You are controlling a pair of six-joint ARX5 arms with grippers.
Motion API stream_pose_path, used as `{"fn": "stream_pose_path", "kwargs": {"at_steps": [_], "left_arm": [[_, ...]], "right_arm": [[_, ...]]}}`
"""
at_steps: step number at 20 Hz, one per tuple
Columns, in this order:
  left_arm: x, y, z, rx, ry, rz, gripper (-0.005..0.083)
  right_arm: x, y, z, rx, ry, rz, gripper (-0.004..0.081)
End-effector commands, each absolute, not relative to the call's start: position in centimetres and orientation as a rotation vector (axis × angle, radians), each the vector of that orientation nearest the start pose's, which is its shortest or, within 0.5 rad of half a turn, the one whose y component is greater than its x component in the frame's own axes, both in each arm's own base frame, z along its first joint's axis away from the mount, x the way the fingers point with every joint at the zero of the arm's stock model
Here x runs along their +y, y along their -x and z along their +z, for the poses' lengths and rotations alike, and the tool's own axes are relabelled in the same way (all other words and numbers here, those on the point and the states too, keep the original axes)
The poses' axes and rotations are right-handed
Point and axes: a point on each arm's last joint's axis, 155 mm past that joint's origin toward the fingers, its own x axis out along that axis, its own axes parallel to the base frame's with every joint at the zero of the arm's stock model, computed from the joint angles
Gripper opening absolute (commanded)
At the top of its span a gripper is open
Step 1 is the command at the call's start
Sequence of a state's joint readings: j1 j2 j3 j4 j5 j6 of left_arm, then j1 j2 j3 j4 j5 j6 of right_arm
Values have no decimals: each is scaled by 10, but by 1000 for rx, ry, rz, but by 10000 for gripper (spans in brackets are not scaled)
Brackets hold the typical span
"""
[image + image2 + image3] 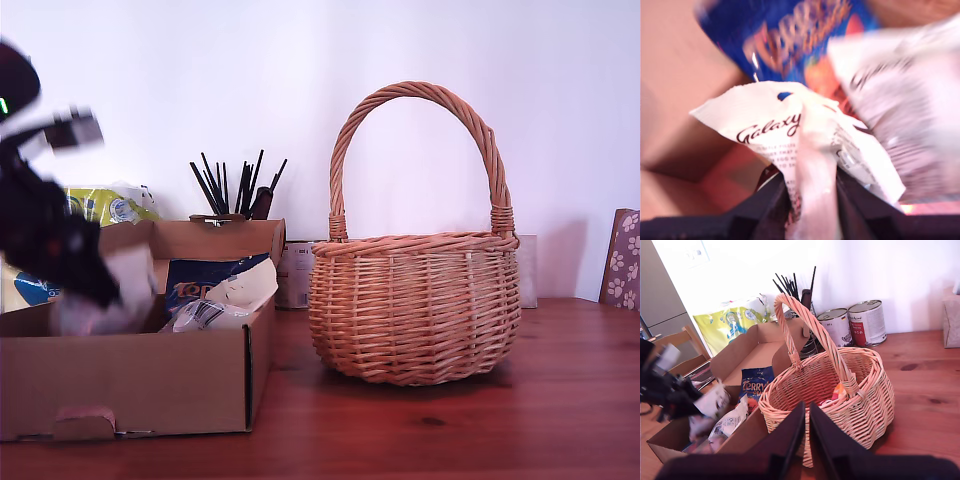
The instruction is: Move the bags of Easter eggs from the cardboard box on the left into the woven basket on the right side.
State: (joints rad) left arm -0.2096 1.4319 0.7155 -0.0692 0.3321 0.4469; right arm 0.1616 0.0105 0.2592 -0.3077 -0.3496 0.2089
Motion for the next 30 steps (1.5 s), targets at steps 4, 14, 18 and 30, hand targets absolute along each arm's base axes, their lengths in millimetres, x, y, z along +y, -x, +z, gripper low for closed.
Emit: {"fn": "stream_pose_path", "kwargs": {"at_steps": [4, 14, 18, 30], "left_arm": [[-160, -340, 147, 502, -249, -743, 193], [-302, -294, 212, 243, -20, -1097, 193], [-333, -310, 209, 159, 22, -1038, 193], [-395, -368, 179, 200, 12, -923, 193]], "right_arm": [[98, -206, 212, 107, -207, 505, -12], [98, -206, 212, 107, -207, 505, -12], [98, -206, 212, 107, -207, 505, -12], [98, -206, 213, 104, -207, 505, -12]]}}
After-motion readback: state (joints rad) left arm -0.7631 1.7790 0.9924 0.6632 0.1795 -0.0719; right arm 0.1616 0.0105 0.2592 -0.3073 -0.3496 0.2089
